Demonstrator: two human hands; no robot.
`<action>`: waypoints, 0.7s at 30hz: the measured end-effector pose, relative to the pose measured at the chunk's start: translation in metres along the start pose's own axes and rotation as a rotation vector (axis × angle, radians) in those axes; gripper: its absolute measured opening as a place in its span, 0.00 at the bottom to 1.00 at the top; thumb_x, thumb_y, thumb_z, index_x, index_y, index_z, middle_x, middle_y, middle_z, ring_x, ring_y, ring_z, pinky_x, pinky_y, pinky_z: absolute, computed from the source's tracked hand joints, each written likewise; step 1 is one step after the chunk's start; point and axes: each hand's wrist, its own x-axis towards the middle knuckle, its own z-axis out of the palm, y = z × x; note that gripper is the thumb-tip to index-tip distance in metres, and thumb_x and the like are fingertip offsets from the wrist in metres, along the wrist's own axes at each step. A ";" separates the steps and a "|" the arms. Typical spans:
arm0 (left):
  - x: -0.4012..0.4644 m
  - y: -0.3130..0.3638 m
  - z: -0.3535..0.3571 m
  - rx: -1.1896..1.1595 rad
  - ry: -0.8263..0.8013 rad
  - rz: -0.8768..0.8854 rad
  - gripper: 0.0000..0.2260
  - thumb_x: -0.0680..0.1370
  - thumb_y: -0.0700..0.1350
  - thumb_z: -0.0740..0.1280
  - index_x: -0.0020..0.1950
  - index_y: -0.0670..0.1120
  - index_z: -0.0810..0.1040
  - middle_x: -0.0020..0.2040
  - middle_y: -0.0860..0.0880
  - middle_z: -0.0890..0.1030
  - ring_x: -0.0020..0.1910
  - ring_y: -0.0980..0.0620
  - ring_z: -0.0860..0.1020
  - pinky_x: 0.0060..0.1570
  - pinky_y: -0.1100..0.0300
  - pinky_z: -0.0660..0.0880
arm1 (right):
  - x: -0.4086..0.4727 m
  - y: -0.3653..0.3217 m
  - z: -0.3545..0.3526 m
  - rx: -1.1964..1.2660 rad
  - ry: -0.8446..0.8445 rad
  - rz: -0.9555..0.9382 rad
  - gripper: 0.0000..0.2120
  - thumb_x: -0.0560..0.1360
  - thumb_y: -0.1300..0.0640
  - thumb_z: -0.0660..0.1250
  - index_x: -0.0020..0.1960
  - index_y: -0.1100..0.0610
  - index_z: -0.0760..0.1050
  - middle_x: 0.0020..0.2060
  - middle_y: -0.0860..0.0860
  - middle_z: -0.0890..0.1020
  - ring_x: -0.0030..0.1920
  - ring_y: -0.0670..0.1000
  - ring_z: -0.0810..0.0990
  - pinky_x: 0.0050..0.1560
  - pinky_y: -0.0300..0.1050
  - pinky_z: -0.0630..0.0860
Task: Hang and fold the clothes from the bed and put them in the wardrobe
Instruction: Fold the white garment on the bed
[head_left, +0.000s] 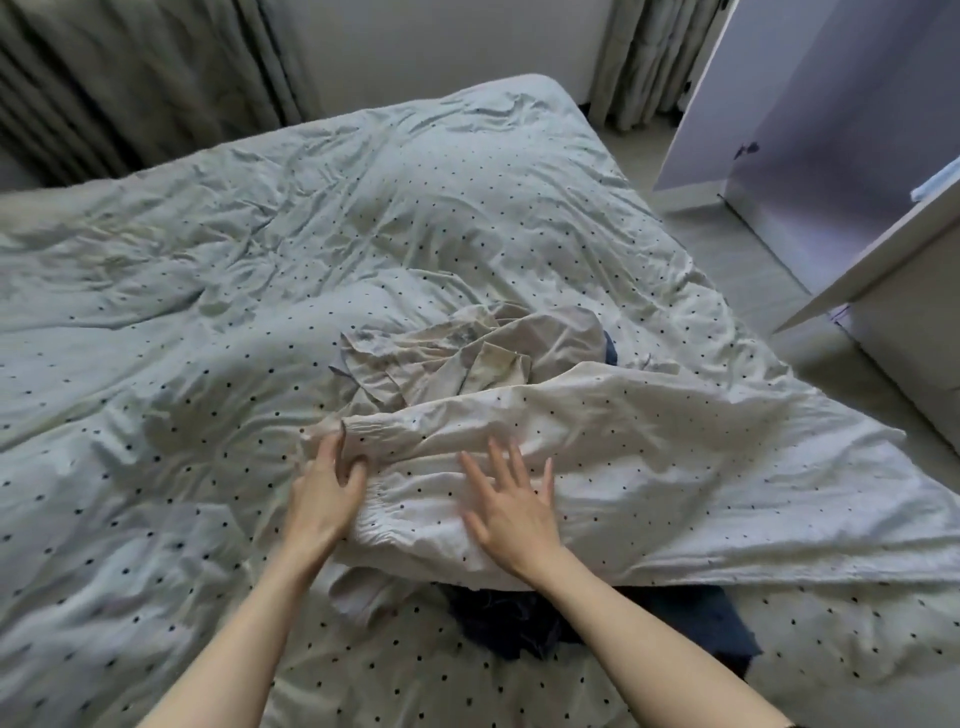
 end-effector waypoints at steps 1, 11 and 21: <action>0.000 -0.007 0.001 -0.001 -0.010 -0.029 0.23 0.77 0.52 0.64 0.70 0.53 0.63 0.59 0.42 0.78 0.55 0.39 0.77 0.53 0.50 0.72 | 0.004 0.000 0.004 -0.024 -0.004 0.005 0.32 0.78 0.40 0.52 0.76 0.41 0.39 0.75 0.50 0.36 0.72 0.53 0.29 0.65 0.69 0.29; -0.009 0.006 -0.001 -0.330 -0.300 -0.060 0.23 0.73 0.37 0.66 0.62 0.55 0.63 0.43 0.43 0.78 0.33 0.52 0.79 0.28 0.63 0.75 | 0.020 0.005 0.012 -0.020 -0.137 -0.042 0.38 0.75 0.38 0.58 0.76 0.43 0.39 0.75 0.50 0.34 0.75 0.55 0.33 0.69 0.70 0.40; -0.040 0.136 0.020 -0.488 -0.305 0.190 0.23 0.72 0.33 0.65 0.61 0.53 0.69 0.35 0.44 0.76 0.25 0.56 0.76 0.26 0.64 0.75 | -0.044 0.091 -0.031 0.752 0.249 0.290 0.20 0.82 0.55 0.54 0.74 0.54 0.62 0.76 0.49 0.55 0.76 0.47 0.52 0.72 0.42 0.50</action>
